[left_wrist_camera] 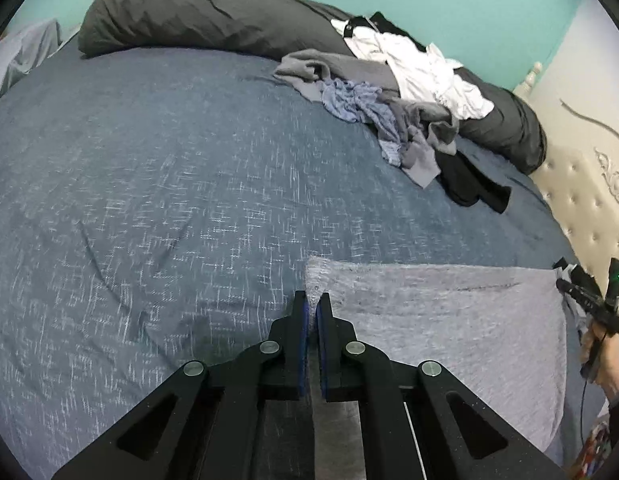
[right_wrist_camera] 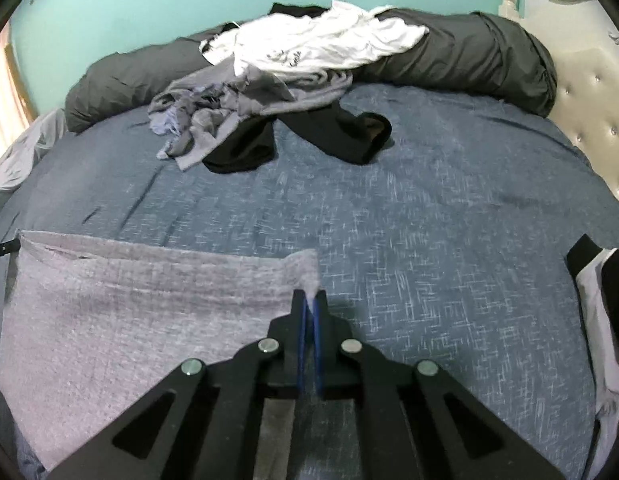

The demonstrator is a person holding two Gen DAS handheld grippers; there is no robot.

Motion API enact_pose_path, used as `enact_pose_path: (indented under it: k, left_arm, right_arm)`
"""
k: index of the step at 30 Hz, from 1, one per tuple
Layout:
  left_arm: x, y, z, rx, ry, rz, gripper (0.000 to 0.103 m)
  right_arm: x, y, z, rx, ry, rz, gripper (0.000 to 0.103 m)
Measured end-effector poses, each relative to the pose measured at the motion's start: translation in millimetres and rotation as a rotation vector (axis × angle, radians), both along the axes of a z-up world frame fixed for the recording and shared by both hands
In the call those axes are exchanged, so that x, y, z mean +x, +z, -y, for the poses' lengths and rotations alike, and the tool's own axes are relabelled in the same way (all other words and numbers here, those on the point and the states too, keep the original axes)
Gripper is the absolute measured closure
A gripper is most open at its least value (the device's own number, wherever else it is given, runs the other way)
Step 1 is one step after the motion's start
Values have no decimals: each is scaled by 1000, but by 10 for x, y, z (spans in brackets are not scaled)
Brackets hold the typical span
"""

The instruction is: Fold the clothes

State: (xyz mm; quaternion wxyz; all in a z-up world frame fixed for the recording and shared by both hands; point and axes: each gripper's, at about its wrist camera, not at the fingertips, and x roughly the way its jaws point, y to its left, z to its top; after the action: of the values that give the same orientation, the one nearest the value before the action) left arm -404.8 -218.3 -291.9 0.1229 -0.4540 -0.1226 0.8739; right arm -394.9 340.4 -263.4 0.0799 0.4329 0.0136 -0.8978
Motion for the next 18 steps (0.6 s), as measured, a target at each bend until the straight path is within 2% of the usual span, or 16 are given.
enact_pose_path:
  k: [5, 7, 9, 10, 11, 12, 14, 16, 18]
  left_arm:
    - [-95, -277, -48, -22, 14, 56, 99]
    - [-74, -337, -83, -42, 12, 68, 96]
    - [-39, -378, -125, -68, 6, 76, 95]
    - [-16, -380, -138, -84, 6, 78, 89]
    - [27, -348, -129, -93, 12, 75, 80]
    - [85, -303, -102, -88, 18, 71, 75]
    - [203, -227, -49, -63, 24, 75, 57]
    - [394, -121, -7, -39, 16, 80, 56]
    - [581, -32, 14, -30, 2, 87, 54]
  right_arm:
    - [-179, -294, 54, 21, -10, 68, 100]
    - [-237, -419, 60, -4, -9, 107, 100]
    - [-234, -447, 57, -20, -9, 107, 100]
    - [-211, -424, 42, -31, -10, 100, 98]
    - [-175, -391, 21, -38, -15, 93, 93]
    - [-131, -350, -13, -40, -26, 89, 89]
    - [-10, -257, -107, -68, -49, 89, 88]
    - [209, -134, -201, -115, -58, 89, 86]
    - [501, -41, -250, -178, -27, 113, 76]
